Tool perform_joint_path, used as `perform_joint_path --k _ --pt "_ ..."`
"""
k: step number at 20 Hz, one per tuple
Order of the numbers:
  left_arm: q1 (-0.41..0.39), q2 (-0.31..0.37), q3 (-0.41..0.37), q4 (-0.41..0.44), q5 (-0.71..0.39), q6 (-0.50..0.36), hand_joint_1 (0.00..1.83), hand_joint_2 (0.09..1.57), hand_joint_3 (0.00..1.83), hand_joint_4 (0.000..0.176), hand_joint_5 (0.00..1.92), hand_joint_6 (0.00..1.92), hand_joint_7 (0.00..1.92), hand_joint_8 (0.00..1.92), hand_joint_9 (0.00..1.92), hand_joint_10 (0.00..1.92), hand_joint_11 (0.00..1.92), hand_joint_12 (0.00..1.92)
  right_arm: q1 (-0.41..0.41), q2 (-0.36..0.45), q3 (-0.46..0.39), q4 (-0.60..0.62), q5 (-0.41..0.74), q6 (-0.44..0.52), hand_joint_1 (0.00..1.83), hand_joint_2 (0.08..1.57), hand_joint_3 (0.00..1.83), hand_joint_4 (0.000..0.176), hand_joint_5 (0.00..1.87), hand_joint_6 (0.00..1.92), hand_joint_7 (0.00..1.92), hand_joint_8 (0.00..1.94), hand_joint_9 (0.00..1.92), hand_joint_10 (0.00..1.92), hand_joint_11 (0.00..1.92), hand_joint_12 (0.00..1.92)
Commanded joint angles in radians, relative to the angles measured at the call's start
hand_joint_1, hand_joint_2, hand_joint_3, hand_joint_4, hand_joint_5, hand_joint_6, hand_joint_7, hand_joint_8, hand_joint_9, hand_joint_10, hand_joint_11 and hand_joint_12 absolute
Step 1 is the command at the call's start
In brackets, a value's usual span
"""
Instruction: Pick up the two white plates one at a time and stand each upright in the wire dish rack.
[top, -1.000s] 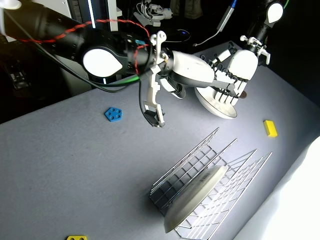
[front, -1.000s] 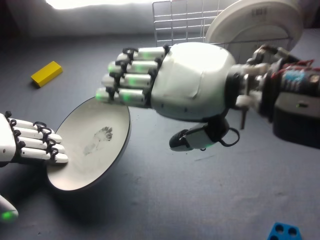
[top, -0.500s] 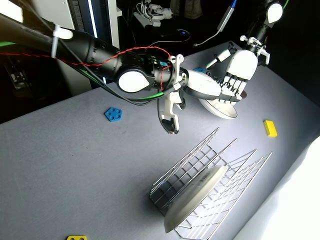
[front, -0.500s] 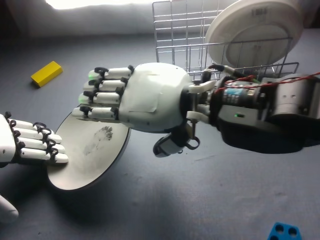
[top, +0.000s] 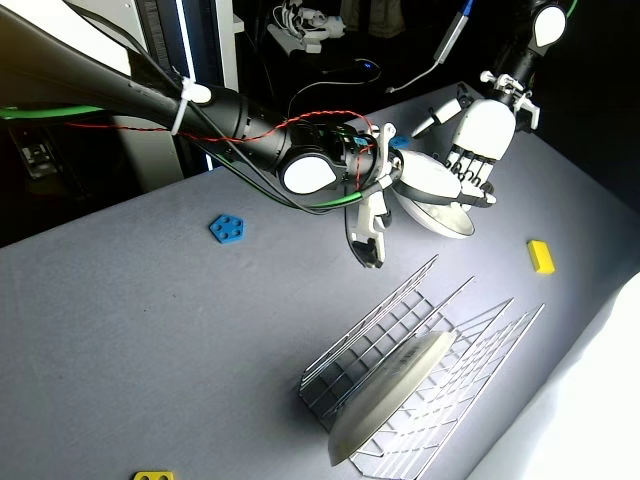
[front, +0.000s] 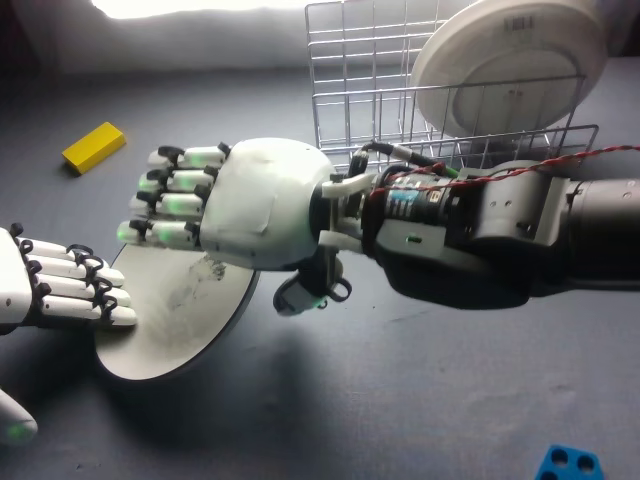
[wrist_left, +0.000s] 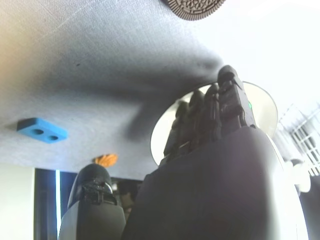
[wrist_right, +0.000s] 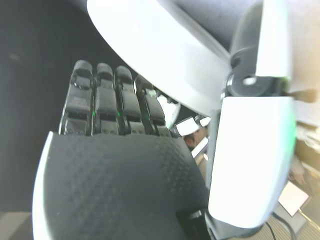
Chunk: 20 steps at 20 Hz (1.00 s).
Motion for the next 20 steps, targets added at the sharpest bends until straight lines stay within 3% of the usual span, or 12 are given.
perform_joint_path --k 1,8,9,11,12,15,18,20 --pt "0.007 -0.014 0.001 0.03 -0.006 -0.006 0.0 1.06 0.0 0.0 0.07 0.0 0.05 0.0 0.02 0.0 0.0 0.0 0.003 -0.005 0.002 0.0 0.121 -0.003 1.15 0.85 0.0 0.019 0.0 0.0 0.0 0.0 0.0 0.0 0.0 0.0" --pt "0.005 -0.015 0.002 0.03 -0.006 -0.007 0.0 1.05 0.0 0.0 0.07 0.0 0.05 0.0 0.02 0.0 0.0 0.0 0.004 -0.042 0.027 0.0 0.134 -0.003 1.17 0.85 0.0 0.024 0.0 0.0 0.0 0.0 0.0 0.0 0.05 0.04" --pt "0.005 -0.015 0.002 0.03 -0.006 -0.007 0.0 1.05 0.0 0.0 0.06 0.0 0.04 0.0 0.01 0.0 0.0 0.0 0.005 -0.045 0.031 0.0 0.134 -0.003 1.18 0.86 0.0 0.029 0.0 0.0 0.0 0.0 0.0 0.0 0.01 0.24" --pt "0.004 -0.016 0.002 0.03 -0.006 -0.007 0.0 1.07 0.01 0.0 0.07 0.0 0.05 0.01 0.03 0.01 0.01 0.0 0.005 -0.049 0.04 0.0 0.134 -0.003 1.21 0.88 0.0 0.03 0.0 0.0 0.0 0.0 0.0 0.0 0.0 0.4" --pt "0.004 -0.017 0.002 0.03 -0.006 -0.007 0.0 1.05 0.0 0.0 0.07 0.0 0.04 0.0 0.01 0.0 0.0 0.0 0.006 -0.051 0.046 0.0 0.135 -0.003 1.19 0.86 0.0 0.016 0.0 0.0 0.0 0.0 0.0 0.0 0.0 0.51" --pt "0.003 -0.018 0.003 0.03 -0.006 -0.007 0.0 1.05 0.0 0.0 0.06 0.0 0.03 0.0 0.0 0.0 0.0 0.0 0.009 -0.053 0.051 0.0 0.137 -0.003 1.16 0.87 0.0 0.0 0.0 0.0 0.0 0.0 0.0 0.0 0.0 0.55" --pt "0.003 -0.019 0.004 0.03 -0.006 -0.008 0.0 1.06 0.0 0.0 0.07 0.01 0.04 0.01 0.02 0.01 0.0 0.0 0.016 -0.057 0.053 0.0 0.139 -0.003 1.17 0.87 0.0 0.0 0.01 0.0 0.0 0.0 0.03 0.01 0.0 0.68" --pt "0.003 -0.018 0.004 0.03 -0.006 -0.009 0.0 1.06 0.0 0.0 0.06 0.0 0.04 0.01 0.01 0.0 0.0 0.0 0.017 -0.058 0.053 0.0 0.139 -0.003 1.14 0.89 0.01 0.0 0.1 0.02 0.07 0.01 0.12 0.03 0.0 0.92"
